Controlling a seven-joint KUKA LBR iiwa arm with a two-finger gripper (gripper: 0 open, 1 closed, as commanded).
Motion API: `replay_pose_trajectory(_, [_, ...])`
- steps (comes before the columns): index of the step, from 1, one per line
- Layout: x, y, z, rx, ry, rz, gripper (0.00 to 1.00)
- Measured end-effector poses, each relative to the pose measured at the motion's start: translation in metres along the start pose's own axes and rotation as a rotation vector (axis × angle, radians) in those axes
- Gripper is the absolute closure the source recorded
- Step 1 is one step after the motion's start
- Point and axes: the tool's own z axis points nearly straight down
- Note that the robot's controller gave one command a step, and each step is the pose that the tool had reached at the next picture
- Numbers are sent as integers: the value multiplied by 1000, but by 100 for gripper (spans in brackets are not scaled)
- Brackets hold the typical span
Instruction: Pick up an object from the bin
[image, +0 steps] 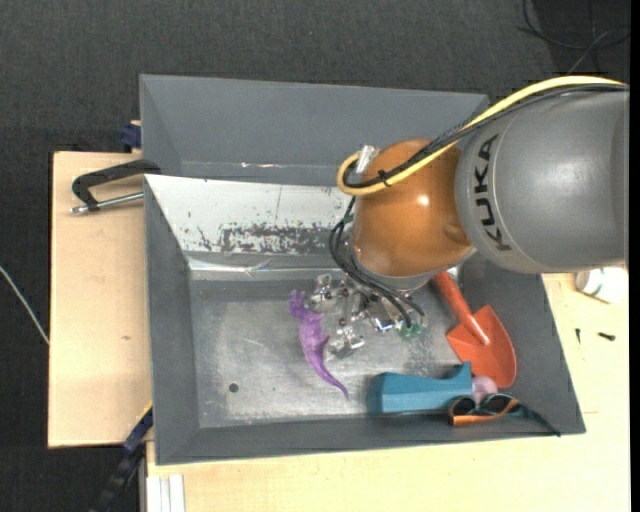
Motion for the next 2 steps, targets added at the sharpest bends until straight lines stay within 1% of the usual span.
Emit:
replay_pose_trajectory(1, [-2, 7, -17, -4, 2, 44, 100])
replay_pose_trajectory(2, [-19, 11, -76, -1, 5, -168, 100])
